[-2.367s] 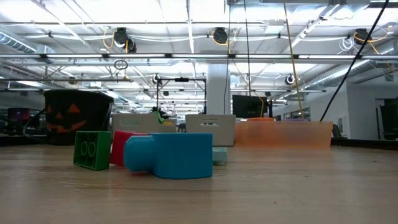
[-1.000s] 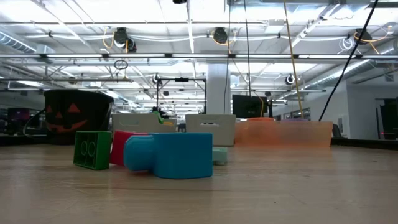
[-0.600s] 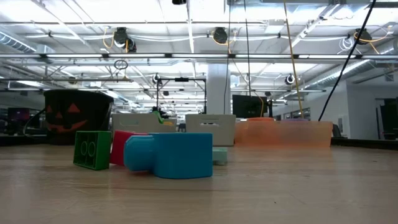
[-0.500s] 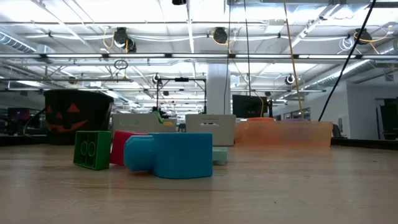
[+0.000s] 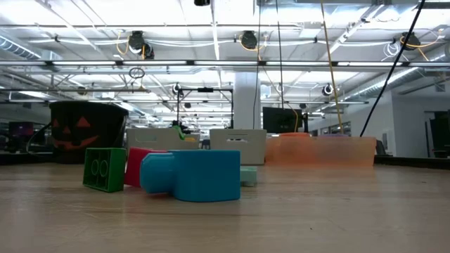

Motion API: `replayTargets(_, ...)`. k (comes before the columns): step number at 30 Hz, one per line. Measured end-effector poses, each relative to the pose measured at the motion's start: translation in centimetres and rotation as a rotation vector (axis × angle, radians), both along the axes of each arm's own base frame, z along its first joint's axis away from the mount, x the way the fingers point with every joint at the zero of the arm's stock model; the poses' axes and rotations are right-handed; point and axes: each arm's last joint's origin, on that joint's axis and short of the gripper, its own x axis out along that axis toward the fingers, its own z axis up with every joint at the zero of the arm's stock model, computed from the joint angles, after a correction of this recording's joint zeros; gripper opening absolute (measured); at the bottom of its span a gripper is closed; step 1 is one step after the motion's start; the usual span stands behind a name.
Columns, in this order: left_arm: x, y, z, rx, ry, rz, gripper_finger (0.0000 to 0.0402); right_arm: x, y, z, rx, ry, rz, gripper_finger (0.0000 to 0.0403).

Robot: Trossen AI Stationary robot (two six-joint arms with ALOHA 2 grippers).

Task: Pick & Place Toys
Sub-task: Put the green game piece into the left gray bin

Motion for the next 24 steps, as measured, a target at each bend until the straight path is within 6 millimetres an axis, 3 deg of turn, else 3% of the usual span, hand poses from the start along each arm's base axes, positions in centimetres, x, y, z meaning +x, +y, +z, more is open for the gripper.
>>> replayTargets(10,0.16,0.06,-0.13,-0.013,0.007,0.006,0.0101,0.00,0.01,-0.05,-0.005,0.007,0.000,0.0143)
replayTargets(19,0.76,0.19,-0.70,-0.007,0.020,-0.005,0.0102,-0.05,-0.02,-0.16,-0.005,0.017,-0.012,0.0129)
replayTargets(24,0.72,0.67,-0.65,0.098,-0.008,-0.006,0.0160,-0.02,-0.02,-0.03,0.012,-0.003,0.001,0.0127)
